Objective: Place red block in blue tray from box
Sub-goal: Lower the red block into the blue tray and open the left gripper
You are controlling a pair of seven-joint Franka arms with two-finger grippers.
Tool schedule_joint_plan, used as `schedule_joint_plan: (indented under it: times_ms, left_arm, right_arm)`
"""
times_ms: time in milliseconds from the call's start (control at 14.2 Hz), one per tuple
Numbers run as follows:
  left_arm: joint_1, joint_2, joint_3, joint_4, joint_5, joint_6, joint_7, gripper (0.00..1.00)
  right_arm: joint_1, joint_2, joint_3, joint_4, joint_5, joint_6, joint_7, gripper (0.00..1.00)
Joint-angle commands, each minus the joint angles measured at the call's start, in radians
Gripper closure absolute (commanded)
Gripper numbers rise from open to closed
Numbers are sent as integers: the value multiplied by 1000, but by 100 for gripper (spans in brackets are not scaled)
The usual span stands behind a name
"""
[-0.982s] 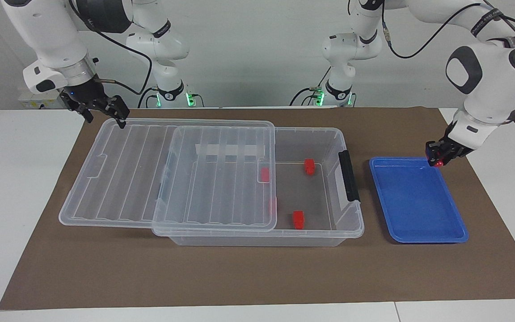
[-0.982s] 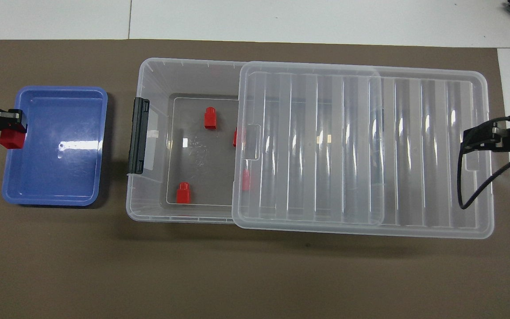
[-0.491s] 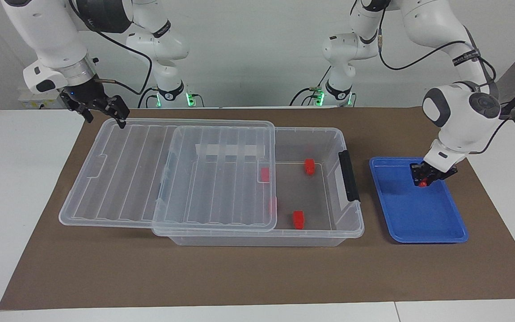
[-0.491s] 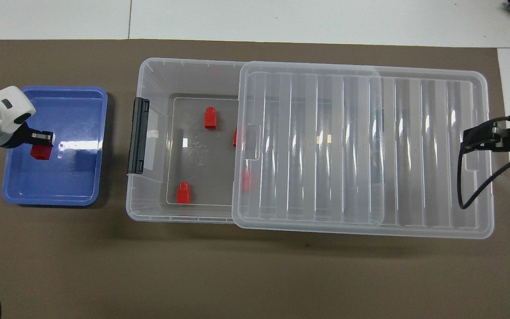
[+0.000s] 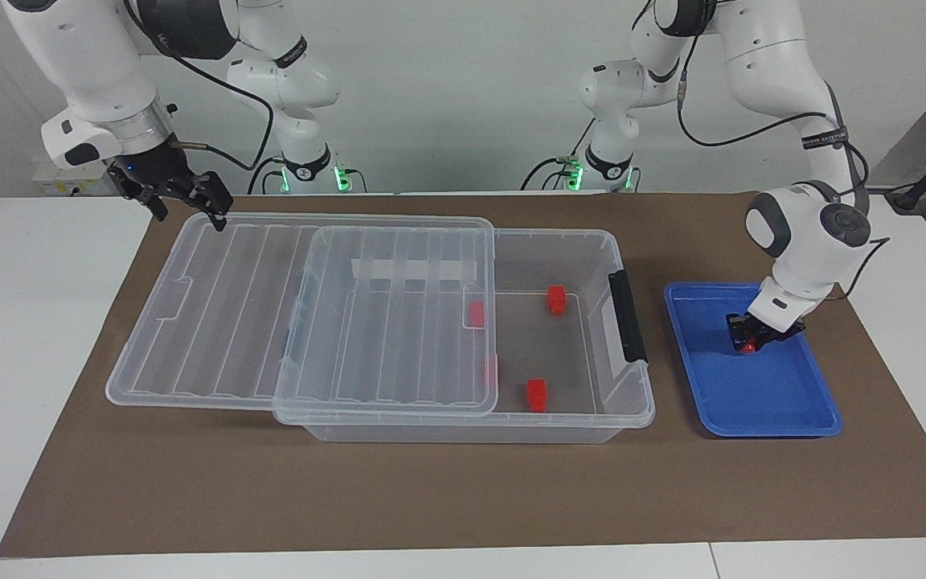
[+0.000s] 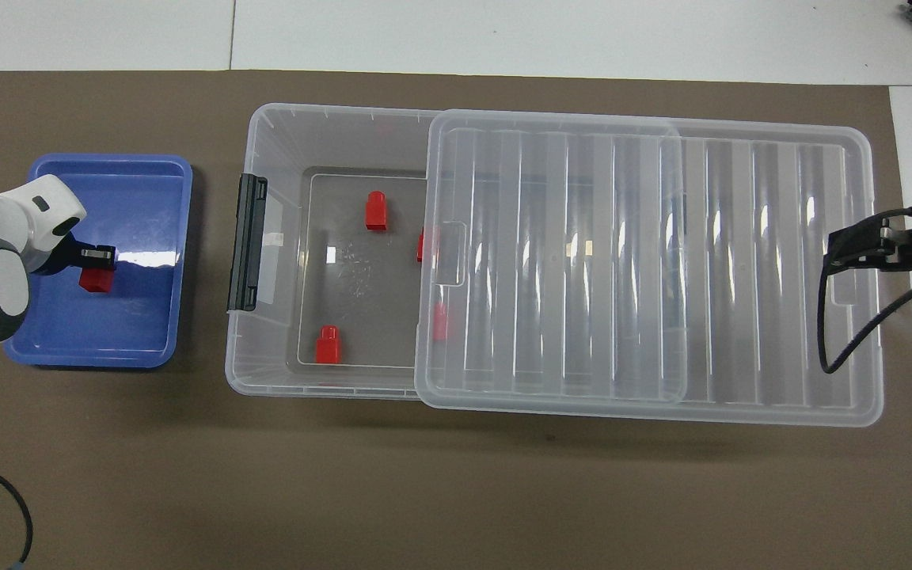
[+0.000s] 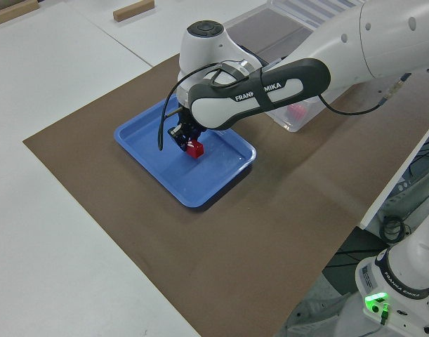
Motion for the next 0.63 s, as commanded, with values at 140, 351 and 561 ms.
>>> schedule_joint_plan:
  times_ms: [140,351,561]
  left_arm:
    - [5,-4,-7,-82,-47,121,23,71]
    - [-4,-4,-9,-68,-47,108,20,11]
    - [-18,-27,-10,-39,-47,50,14,0]
  right_arm:
    - [-7,-23,2,-32,16,25,-21,0]
    - [-7,-24,2,-32,16,25,-19,0]
    - [-7,-23,2,-32,16,25,-19,0]
